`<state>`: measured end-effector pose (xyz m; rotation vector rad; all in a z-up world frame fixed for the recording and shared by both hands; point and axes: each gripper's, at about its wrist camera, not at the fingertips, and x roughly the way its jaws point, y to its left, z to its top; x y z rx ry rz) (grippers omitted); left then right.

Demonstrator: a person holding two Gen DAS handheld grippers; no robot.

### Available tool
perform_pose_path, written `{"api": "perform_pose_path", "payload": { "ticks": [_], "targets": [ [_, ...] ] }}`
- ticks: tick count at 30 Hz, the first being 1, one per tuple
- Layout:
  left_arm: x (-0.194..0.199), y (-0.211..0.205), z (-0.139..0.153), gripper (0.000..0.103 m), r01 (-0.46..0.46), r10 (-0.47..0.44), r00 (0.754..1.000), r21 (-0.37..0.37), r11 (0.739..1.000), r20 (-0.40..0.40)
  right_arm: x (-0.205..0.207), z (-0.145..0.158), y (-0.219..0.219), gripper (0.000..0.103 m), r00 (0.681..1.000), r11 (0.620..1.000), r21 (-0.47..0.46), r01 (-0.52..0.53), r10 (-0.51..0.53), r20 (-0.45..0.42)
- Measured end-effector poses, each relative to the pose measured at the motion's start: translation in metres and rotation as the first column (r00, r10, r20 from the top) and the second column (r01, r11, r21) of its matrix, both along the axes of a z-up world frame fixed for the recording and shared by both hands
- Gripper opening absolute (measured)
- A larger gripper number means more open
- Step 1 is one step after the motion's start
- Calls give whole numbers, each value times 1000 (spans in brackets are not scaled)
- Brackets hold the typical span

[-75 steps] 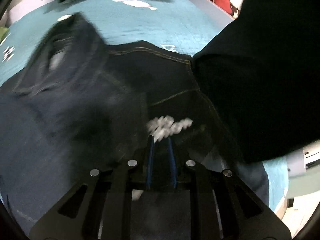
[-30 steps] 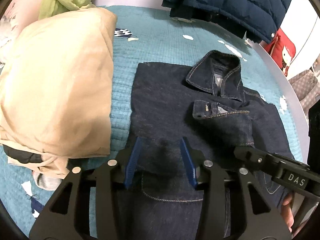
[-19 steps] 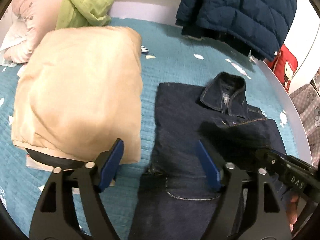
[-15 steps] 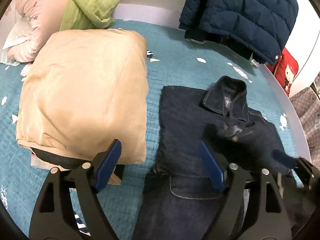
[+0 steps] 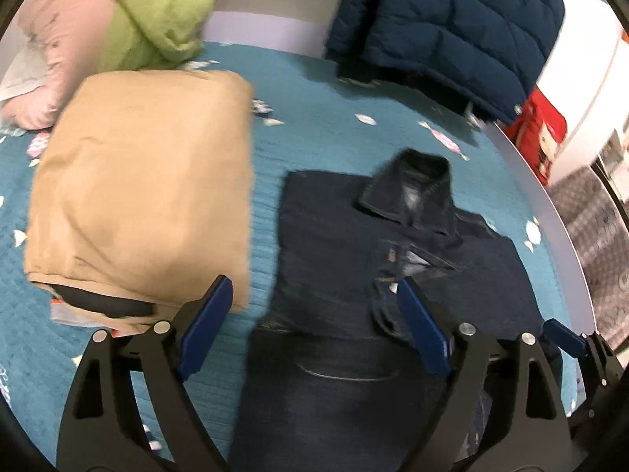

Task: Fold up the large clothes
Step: 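Release the sleeve and press the fold flat with the left tool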

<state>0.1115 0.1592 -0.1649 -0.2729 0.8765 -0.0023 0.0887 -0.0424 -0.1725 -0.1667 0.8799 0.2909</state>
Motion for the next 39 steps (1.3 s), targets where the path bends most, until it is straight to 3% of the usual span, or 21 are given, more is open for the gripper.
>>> {"api": "perform_pose_path", "payload": {
  "ticks": [6,9,14,15,16,18,20,21,23,25,28,29,30,32,34,37,39],
  "targets": [
    [18,-54,-28,89,115,-118,988,-42,993,-97,13,-14,-75,95,980,982,18,190,-189,-67],
    [28,-75,-47,91,117,-120,979,-23,993,-167,21,-20,-116,95,954,956,31,291,-288,-88],
    [43,-95,-95,90,104,-143,957,-164,981,-250,36,-23,-183,95,905,898,111,426,-420,-73],
    [44,-97,-100,89,86,-126,959,-164,983,-252,40,-23,-191,95,899,890,127,438,-432,-75],
    [44,-98,-102,83,59,-90,968,-138,989,-234,44,-25,-200,95,893,881,146,450,-442,-88],
    [42,-102,-98,57,46,-64,979,-95,994,-191,51,-31,-210,93,891,871,190,453,-439,-112],
    [42,-102,-85,16,68,-78,985,-68,995,-153,56,-37,-214,79,896,873,205,443,-423,-133],
    [42,-100,-74,6,81,-89,990,-76,994,-111,59,-40,-212,65,904,881,204,426,-405,-141],
    [42,-94,-56,6,80,-85,994,-82,993,-61,65,-50,-207,53,907,893,172,417,-396,-142],
    [41,-86,-33,6,75,-74,997,-128,989,13,73,-76,-206,33,877,885,44,463,-450,-167],
    [46,-85,-20,6,121,-116,992,-163,979,40,67,-95,-214,31,871,868,108,485,-467,-154],
    [48,-87,-24,6,125,-122,992,-132,983,28,64,-94,-213,31,873,868,110,484,-468,-138],
    [51,-93,-33,7,137,-138,990,-55,989,-12,62,-91,-211,31,873,870,97,484,-471,-128],
    [58,-98,-56,22,128,-123,987,48,991,-108,60,-84,-211,32,868,864,105,492,-478,-136],
    [60,-94,-76,27,110,-80,973,131,985,-215,57,-71,-215,33,867,855,145,497,-483,-126],
    [55,-77,-72,30,80,-71,984,52,995,-164,55,-44,-213,33,889,868,199,455,-454,-51],
    [58,-75,-61,31,63,-57,991,45,997,-124,63,-30,-205,33,910,891,197,409,-415,-8]
  ]
}}
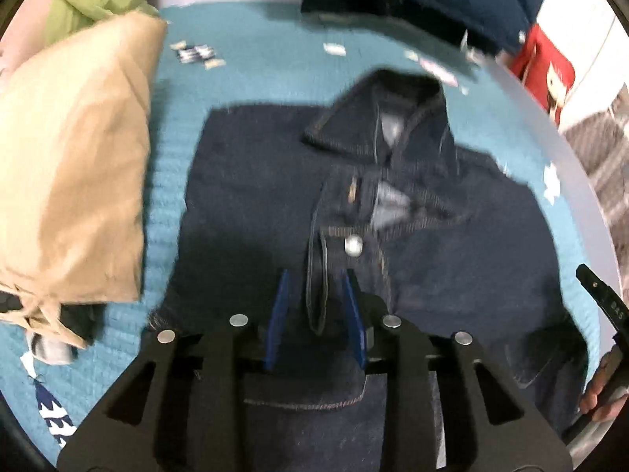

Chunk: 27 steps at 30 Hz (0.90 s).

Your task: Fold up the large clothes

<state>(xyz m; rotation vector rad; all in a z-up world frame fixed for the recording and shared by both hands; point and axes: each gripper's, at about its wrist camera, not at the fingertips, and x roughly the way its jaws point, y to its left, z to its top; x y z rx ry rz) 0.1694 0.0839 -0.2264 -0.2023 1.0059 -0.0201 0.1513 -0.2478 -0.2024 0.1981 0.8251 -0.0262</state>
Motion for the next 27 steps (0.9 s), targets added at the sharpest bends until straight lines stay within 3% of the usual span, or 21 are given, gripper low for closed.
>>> {"api": "perform_pose_path", "payload": {
  "ticks": [5,9,13,16,18,21,22,24,27],
  "targets": [
    [13,-20,20,31,65,-56,993,-85,994,103,27,16,29,33,992,993,42,-109,106,65],
    [29,-57,17,31,160,-139,974,-108,981,181,58,1,67,31,977,974,83,-210,206,48],
    [50,-86,-16,31,199,-190,974,-63,978,128,80,-32,98,31,959,957,65,-281,283,-20],
    [57,-93,-35,32,215,-214,967,5,977,139,94,-58,102,30,951,953,57,-297,300,-72],
    [52,-95,-37,32,241,-246,957,51,969,156,96,-62,92,28,949,947,92,-306,312,-55],
    [48,-93,-37,36,259,-273,949,104,960,159,96,-59,75,16,955,953,111,-282,290,-61],
    [48,-88,-38,51,217,-238,959,142,966,154,96,-57,67,15,965,966,77,-248,253,-66],
    [47,-76,-40,56,155,-186,971,196,968,151,98,-54,53,15,983,986,-14,-167,166,-77],
    [48,-49,-43,56,136,-155,980,147,980,125,96,-51,27,15,992,996,-38,-81,77,-101]
  ]
}}
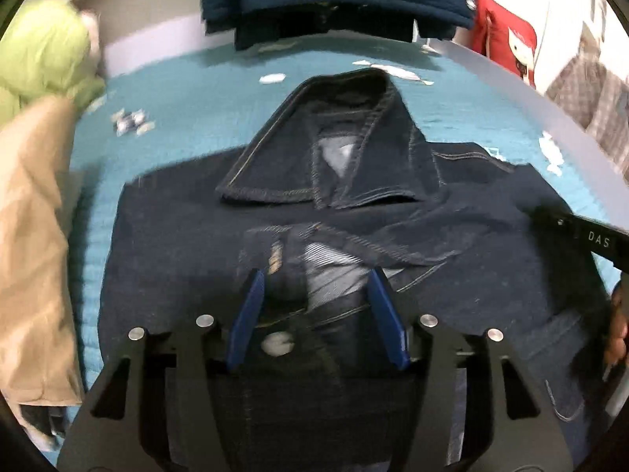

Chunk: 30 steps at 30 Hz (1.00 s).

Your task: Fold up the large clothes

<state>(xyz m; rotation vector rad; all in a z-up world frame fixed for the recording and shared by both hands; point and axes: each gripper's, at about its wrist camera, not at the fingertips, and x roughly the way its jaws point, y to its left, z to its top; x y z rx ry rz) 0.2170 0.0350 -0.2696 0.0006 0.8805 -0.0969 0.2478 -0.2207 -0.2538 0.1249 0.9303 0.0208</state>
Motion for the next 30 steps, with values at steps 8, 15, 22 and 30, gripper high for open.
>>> {"api": "perform_pose_path", "payload": {
  "ticks": [8,15,22,30],
  "targets": [
    [-19,25,31,49,-90,89,996,-25,996,-27,-38,38,13,20,999,1000,-5,16,-16,30],
    [-40,-33,57,49,46,-46,999,-46,998,-6,-63,51,58,20,996,997,-1,-82,82,23],
    [-49,-48,13,49,40,-42,990,-17,999,-137,-75,15,71,24,994,994,-47,-100,97,-52],
    [-59,-30,12,45,86,-94,988,-71,994,-123,-88,-5,51,24,994,997,-42,-61,57,-93]
  ]
}}
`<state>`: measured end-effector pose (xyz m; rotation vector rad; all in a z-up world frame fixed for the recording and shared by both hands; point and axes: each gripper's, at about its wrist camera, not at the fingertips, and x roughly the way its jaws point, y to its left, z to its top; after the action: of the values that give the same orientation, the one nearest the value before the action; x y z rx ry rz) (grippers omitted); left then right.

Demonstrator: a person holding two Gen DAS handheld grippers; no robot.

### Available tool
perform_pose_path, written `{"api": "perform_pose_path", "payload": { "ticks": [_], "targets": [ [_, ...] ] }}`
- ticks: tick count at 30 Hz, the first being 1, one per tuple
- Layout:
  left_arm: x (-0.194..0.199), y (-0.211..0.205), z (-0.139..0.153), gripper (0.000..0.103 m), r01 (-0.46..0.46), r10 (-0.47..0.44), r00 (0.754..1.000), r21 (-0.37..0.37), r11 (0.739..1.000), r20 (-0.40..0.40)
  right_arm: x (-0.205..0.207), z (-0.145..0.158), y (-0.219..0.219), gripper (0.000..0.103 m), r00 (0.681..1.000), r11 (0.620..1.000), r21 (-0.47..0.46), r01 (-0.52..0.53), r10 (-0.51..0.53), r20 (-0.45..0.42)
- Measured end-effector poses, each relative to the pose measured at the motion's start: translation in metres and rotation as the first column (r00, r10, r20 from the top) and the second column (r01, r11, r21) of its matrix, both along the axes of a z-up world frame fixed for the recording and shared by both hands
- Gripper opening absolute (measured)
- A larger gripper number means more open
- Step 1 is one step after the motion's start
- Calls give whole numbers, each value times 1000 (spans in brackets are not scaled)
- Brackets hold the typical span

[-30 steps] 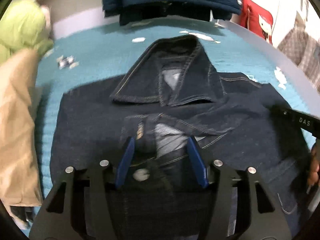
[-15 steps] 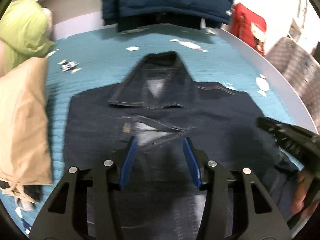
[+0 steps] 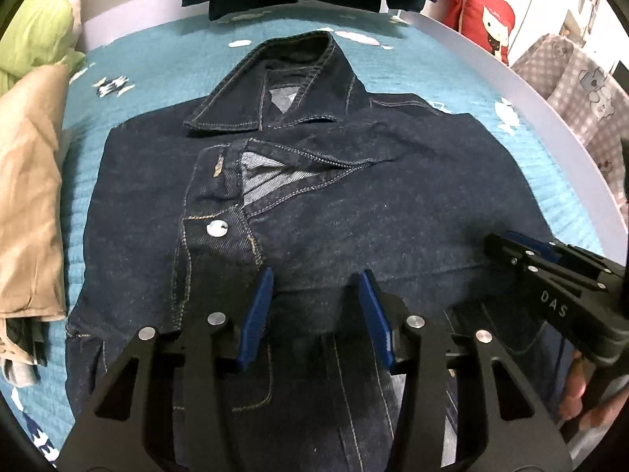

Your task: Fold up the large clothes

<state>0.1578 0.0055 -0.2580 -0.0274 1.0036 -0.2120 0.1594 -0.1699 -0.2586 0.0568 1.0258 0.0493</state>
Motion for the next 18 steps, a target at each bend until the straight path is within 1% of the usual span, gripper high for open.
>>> {"api": "perform_pose_path", "payload": {
  "ticks": [1,2,3,4,5,7,8,9,10,11,12,14,16,17,18],
  "targets": [
    [-1,2,1,44,-7,7,1000,3,1000,-6,-1,1,-3,24,1000,1000,3,10,-10,-5],
    [-2,4,2,44,-26,27,1000,31,999,-9,-2,2,-4,24,1000,1000,-1,14,-14,-9],
    [-3,6,3,44,-54,55,998,87,995,-10,-2,3,-4,24,1000,1000,-13,18,-18,-12],
    [-4,9,4,44,-61,63,998,109,992,-14,-3,5,-6,24,999,999,-33,33,-33,-14],
    [-5,14,4,44,-60,63,998,107,992,-24,-4,6,-6,24,999,998,-41,44,-44,-15],
    [-6,26,2,44,-73,76,996,72,995,-43,-7,7,-8,24,998,997,-46,66,-67,-21],
    [-6,32,1,44,-85,88,995,65,994,-46,-8,7,-12,24,996,996,-33,82,-83,-23],
    [-6,35,1,46,-92,94,995,61,994,-38,-9,5,-17,24,995,996,-8,94,-95,-26],
    [-6,40,1,55,-104,105,994,49,993,-36,-9,0,-22,24,993,994,18,112,-111,-45],
    [-5,45,-1,59,-118,120,992,39,992,-48,-10,-3,-25,24,990,991,34,129,-127,-64],
    [-4,51,-6,59,-132,133,988,8,991,-75,-11,-3,-30,24,985,985,61,160,-155,-75],
    [-7,55,-5,59,-136,134,988,-18,991,-73,-17,1,-36,24,974,972,82,219,-212,-84],
    [-10,54,-4,59,-134,133,988,-10,991,-75,-22,3,-41,24,960,962,48,270,-266,-83],
    [-11,54,-4,59,-132,131,989,-2,991,-74,-22,-1,-43,24,954,958,21,287,-284,-97],
    [-11,52,-5,59,-128,128,989,9,992,-74,-21,-8,-45,27,948,955,2,297,-295,-124]
  ]
}}
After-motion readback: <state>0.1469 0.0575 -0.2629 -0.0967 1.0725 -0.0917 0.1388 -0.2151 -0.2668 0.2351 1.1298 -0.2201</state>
